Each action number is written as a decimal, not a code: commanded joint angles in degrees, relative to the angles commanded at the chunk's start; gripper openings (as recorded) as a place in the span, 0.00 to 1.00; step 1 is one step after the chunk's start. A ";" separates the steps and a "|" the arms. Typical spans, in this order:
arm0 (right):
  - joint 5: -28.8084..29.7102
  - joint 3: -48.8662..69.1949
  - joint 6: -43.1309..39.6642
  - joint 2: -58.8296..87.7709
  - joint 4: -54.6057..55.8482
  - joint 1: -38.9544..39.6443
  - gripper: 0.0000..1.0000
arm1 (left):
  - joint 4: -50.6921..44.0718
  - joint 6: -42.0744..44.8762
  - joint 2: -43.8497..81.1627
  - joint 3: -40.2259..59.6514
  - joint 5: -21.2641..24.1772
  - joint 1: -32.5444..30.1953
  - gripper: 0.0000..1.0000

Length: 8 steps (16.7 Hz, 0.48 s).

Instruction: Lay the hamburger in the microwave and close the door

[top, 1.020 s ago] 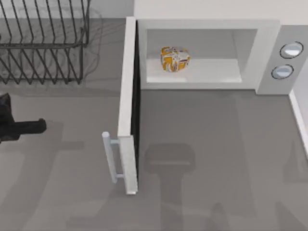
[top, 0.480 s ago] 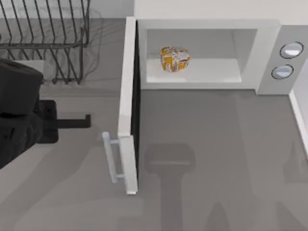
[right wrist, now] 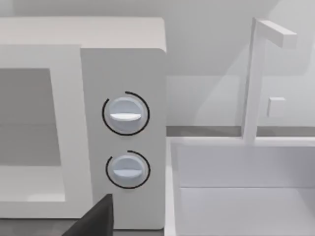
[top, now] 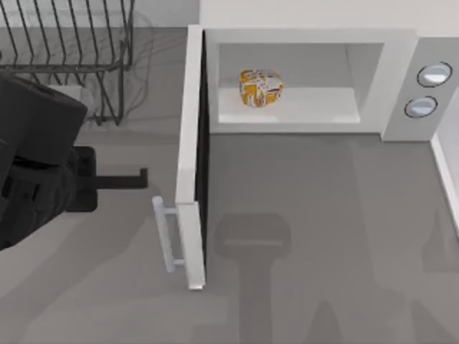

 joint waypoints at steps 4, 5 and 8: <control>0.00 0.00 0.00 0.00 0.00 0.00 1.00 | 5.52 0.02 1.64 -3.72 0.03 0.05 0.00; 0.00 0.00 0.00 0.00 0.00 0.00 1.00 | 7.82 0.04 2.34 -5.27 0.03 0.06 0.00; 0.00 0.00 0.00 0.00 0.00 0.00 1.00 | 15.64 0.13 4.82 -10.60 0.04 0.09 0.00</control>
